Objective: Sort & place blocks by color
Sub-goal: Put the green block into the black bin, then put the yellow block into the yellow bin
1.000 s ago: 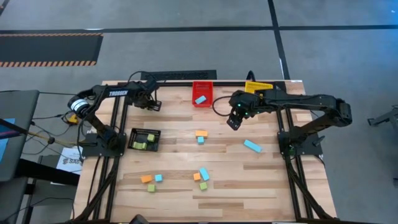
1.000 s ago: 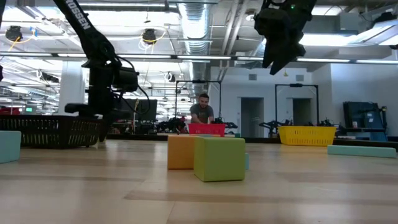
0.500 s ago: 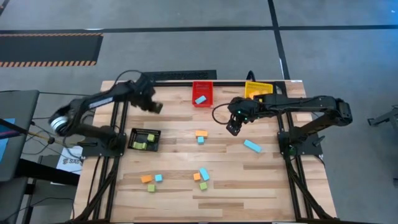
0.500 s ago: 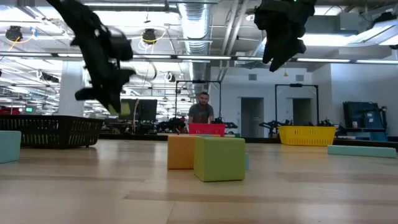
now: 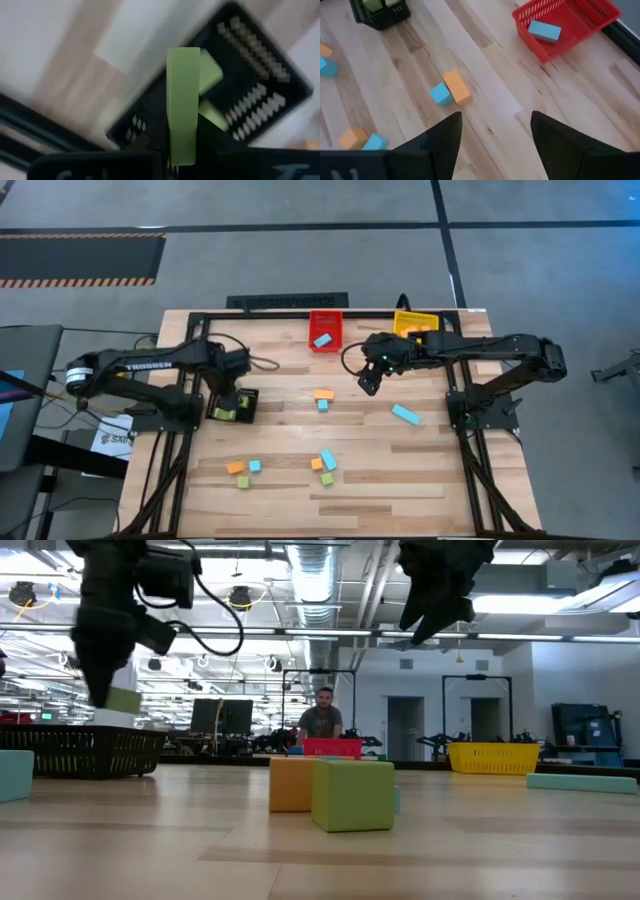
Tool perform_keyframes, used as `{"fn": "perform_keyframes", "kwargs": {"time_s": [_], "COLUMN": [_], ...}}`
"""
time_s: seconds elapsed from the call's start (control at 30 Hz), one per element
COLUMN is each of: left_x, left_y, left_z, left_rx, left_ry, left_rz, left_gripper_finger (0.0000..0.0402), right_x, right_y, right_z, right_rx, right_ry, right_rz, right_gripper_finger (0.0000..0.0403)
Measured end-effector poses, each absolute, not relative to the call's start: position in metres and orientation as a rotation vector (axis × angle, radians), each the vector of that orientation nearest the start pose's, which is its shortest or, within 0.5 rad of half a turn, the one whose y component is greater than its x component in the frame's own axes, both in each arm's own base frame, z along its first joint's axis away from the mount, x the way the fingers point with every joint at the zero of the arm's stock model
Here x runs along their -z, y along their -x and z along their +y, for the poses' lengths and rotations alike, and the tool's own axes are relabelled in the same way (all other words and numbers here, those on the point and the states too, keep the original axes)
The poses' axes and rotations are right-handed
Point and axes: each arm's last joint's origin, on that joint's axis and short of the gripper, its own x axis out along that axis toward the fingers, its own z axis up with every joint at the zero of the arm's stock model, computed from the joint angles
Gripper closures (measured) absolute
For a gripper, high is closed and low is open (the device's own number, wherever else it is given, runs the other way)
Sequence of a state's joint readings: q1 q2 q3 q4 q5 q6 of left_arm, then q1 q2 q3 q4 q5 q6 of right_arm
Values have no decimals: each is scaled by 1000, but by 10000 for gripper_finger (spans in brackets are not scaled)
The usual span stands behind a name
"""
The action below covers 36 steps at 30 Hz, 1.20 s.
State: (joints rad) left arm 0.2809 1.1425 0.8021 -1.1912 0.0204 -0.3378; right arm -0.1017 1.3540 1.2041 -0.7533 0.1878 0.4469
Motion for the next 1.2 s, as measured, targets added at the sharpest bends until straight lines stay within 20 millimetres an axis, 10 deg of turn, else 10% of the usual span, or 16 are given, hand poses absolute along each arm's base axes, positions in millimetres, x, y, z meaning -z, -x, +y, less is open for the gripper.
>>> {"fn": "perform_keyframes", "kwargs": {"time_s": [0.73, 1.2], "left_x": [-189, -204], "left_y": [-184, -167], "left_z": [36, 34], "left_rx": [-142, -170], "left_ry": [23, -13], "left_rz": [1744, 1764], "left_gripper_finger": [357, 174], "right_x": [-305, -304], "right_y": [-268, -268], "right_z": [-27, -7], "right_rx": [457, 315], "right_ry": [-420, -441], "right_rz": [883, 939], "right_gripper_finger": [143, 143]}}
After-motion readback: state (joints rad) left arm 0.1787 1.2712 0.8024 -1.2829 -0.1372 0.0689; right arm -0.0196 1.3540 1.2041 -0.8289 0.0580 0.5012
